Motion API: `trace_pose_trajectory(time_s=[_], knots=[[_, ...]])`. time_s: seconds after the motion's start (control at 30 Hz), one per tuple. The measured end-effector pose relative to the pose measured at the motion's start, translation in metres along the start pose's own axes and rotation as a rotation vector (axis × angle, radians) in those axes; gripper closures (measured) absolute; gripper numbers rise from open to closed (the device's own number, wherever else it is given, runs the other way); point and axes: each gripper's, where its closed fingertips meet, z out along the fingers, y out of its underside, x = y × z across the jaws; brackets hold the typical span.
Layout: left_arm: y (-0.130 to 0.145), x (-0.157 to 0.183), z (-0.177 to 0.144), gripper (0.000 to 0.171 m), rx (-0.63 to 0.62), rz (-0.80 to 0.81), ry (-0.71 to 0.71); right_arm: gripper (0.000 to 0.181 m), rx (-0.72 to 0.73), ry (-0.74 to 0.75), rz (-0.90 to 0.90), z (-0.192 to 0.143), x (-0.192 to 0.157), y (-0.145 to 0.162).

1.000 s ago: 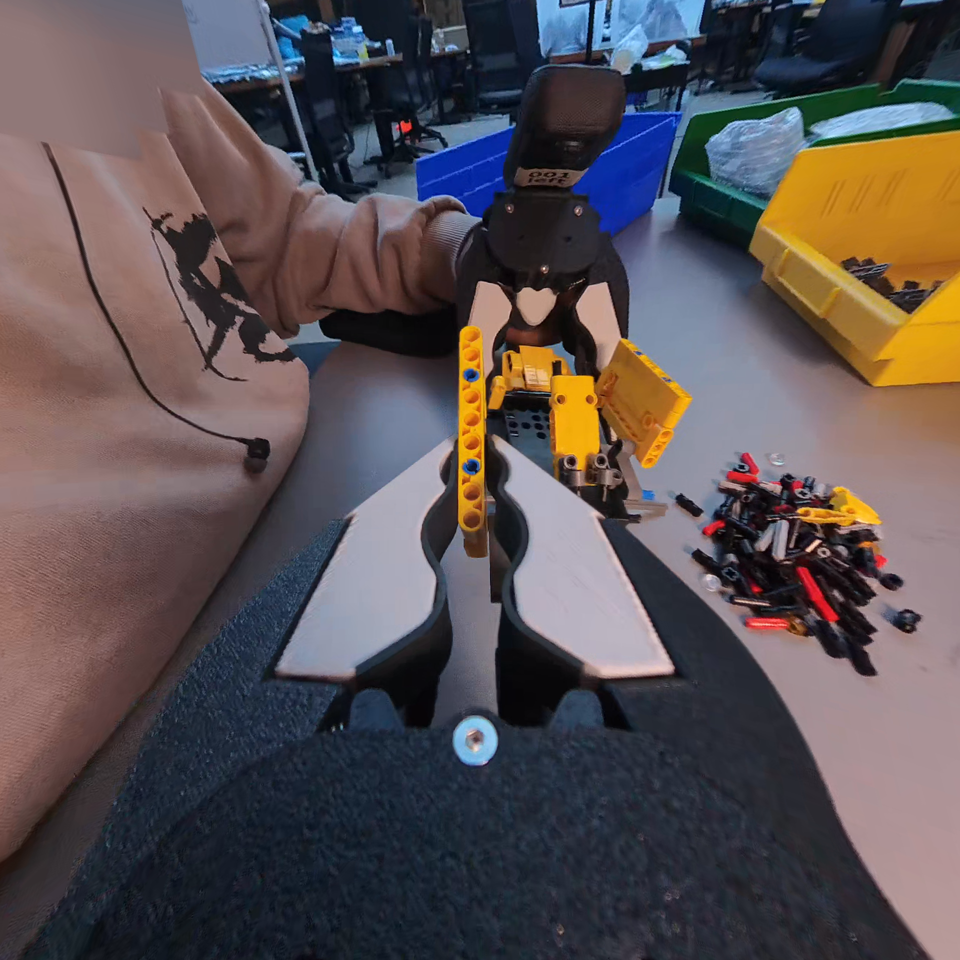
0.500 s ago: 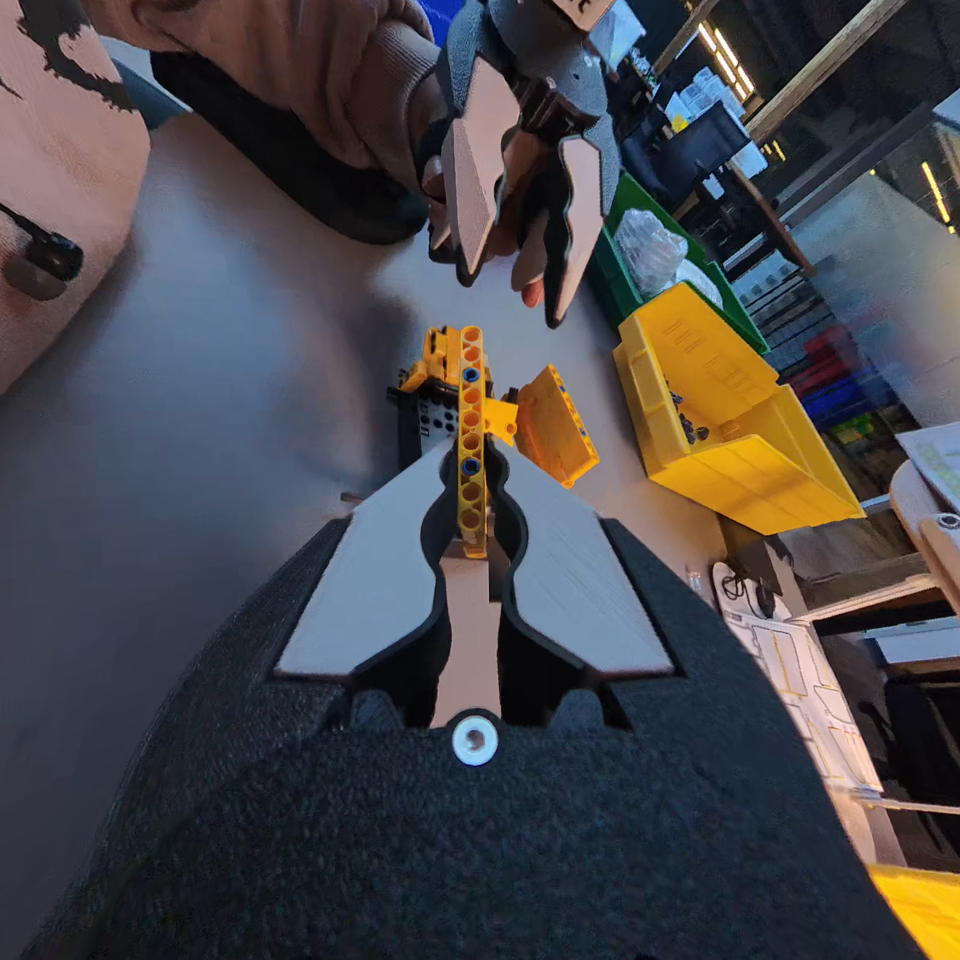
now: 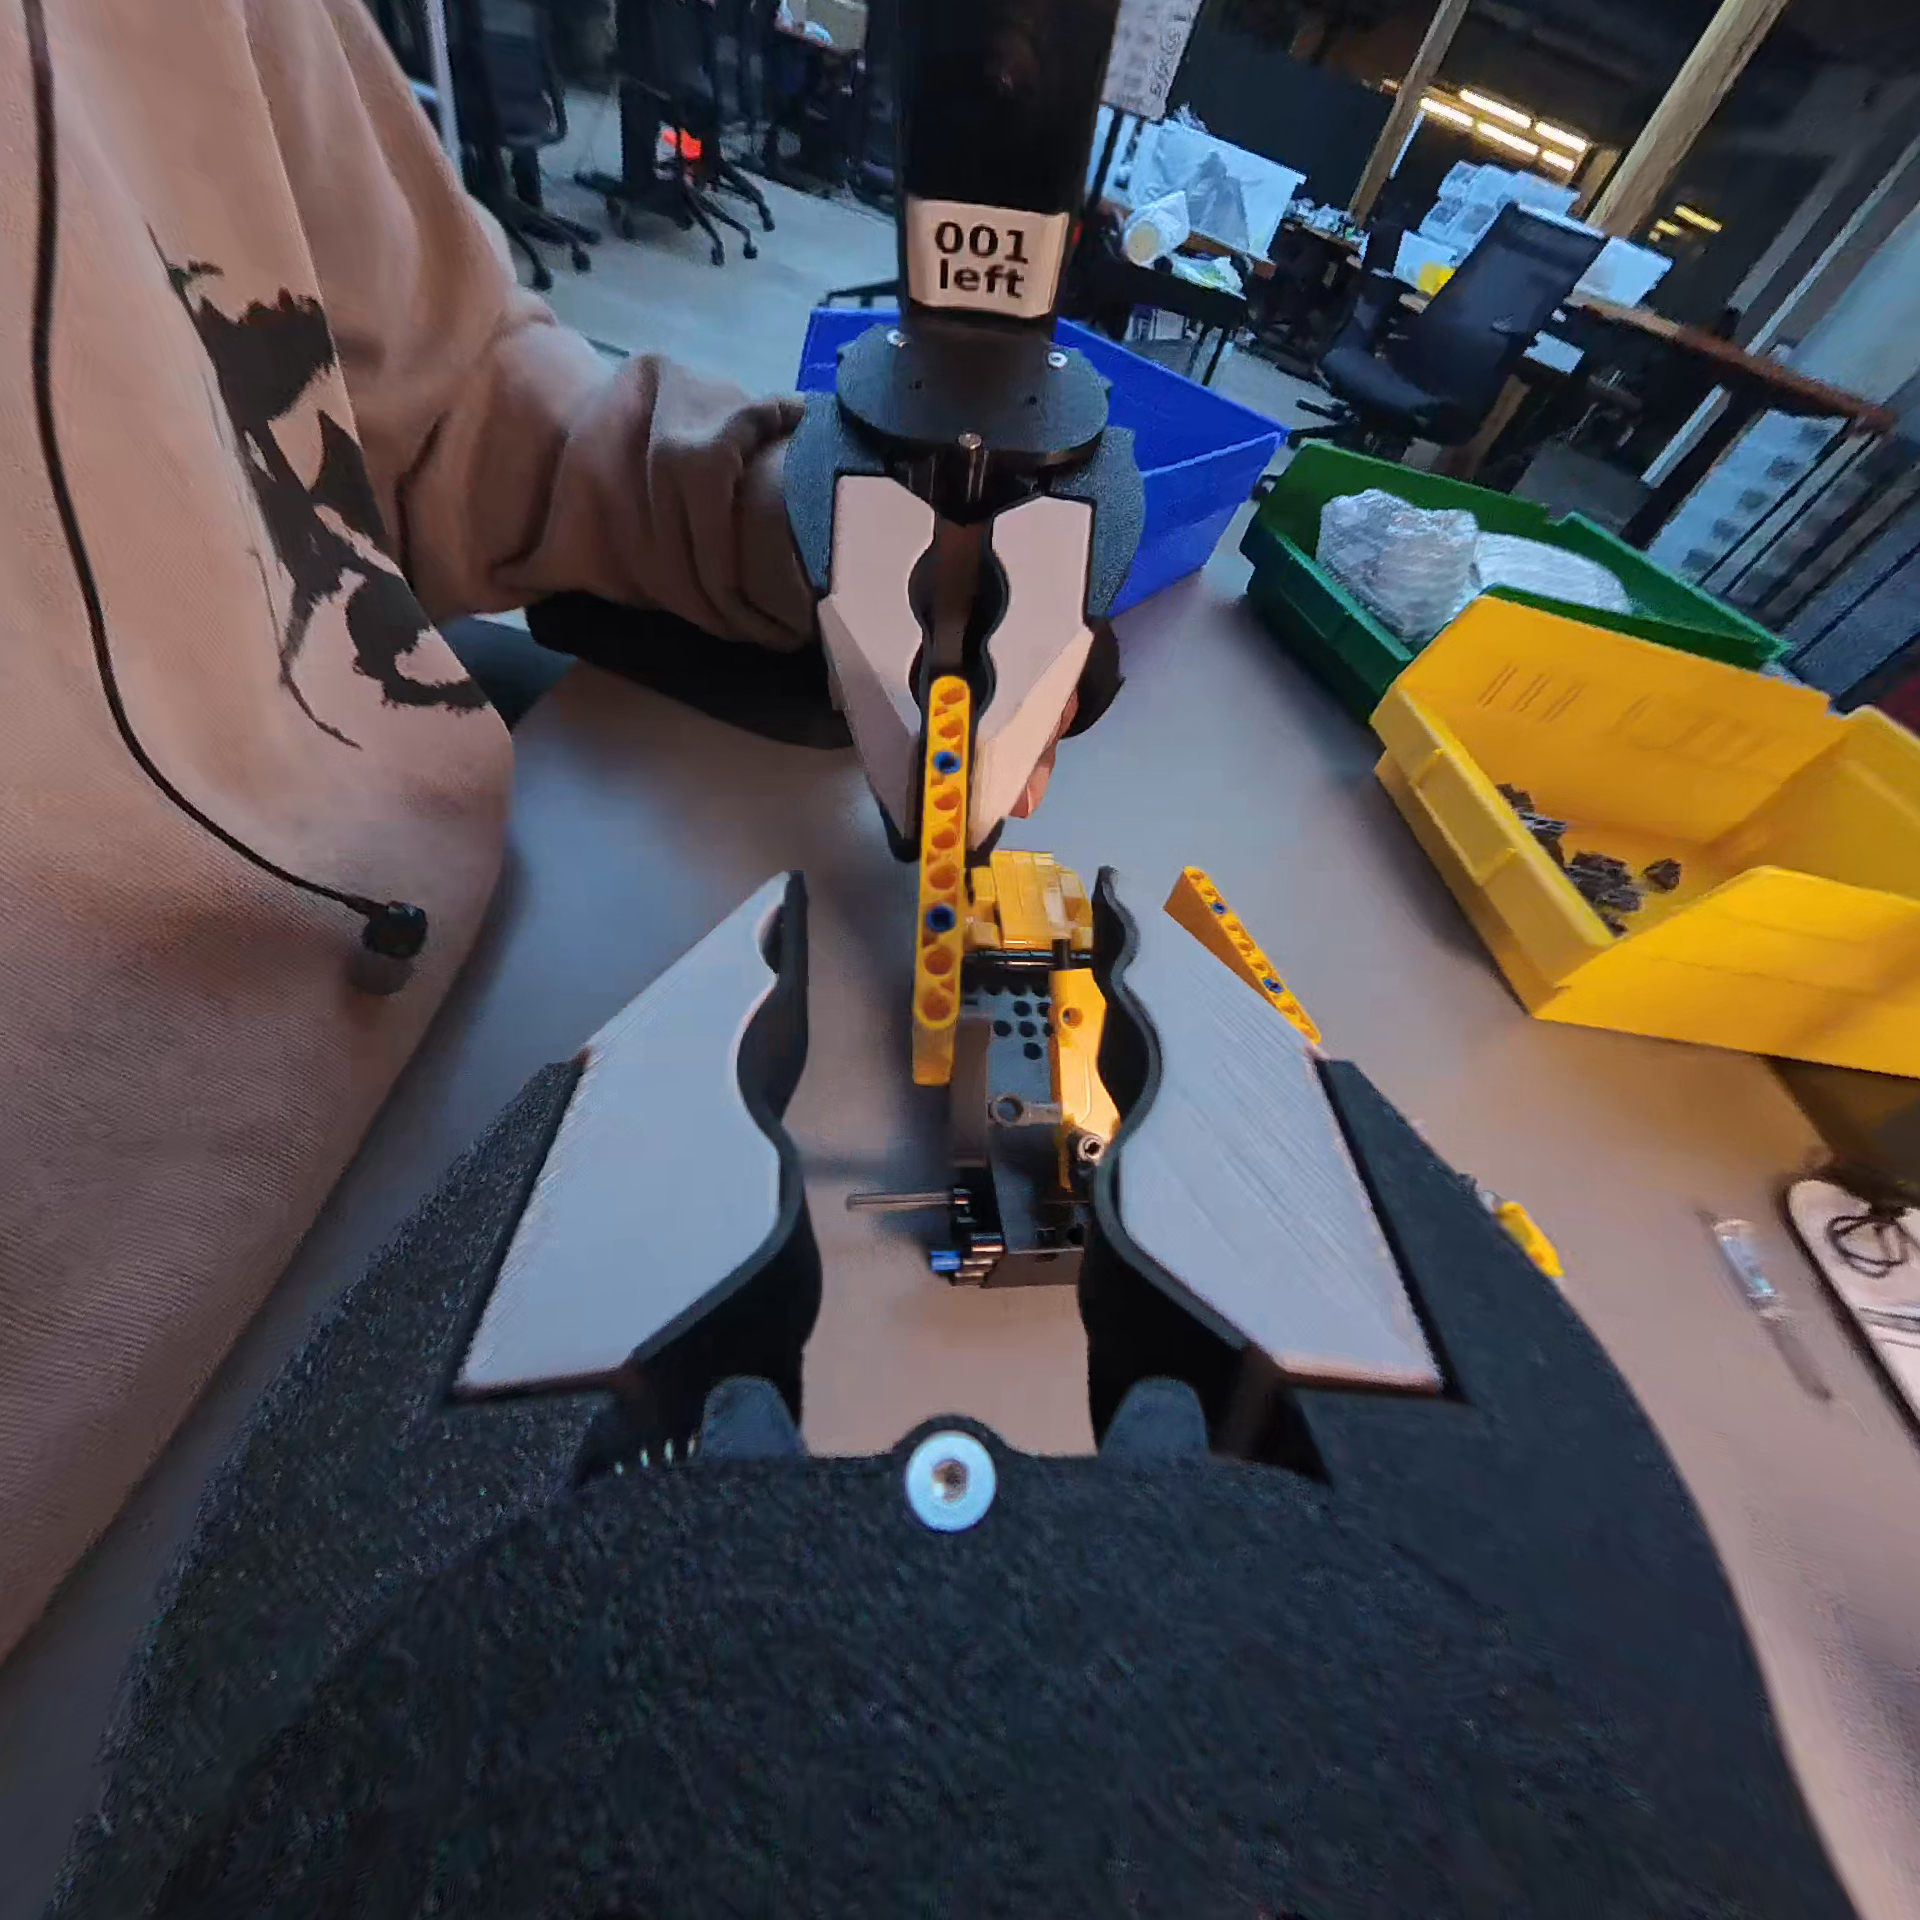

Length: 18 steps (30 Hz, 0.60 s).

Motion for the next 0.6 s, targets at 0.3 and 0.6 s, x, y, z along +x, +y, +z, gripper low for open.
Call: trace_pose_trajectory(time_s=[0.3, 0.6], knots=[[0.009, -0.009, 0.003, 0.151, -0.029, -0.011, -0.04, 0.175, -0.229, -0.105, 0.018, -0.02, -0.004, 0.028], [0.067, -0.078, -0.049, 0.138, -0.106, -0.414, -0.183, 0.174, -0.622, -0.057, 0.282, -0.109, 0.024, 0.129]])
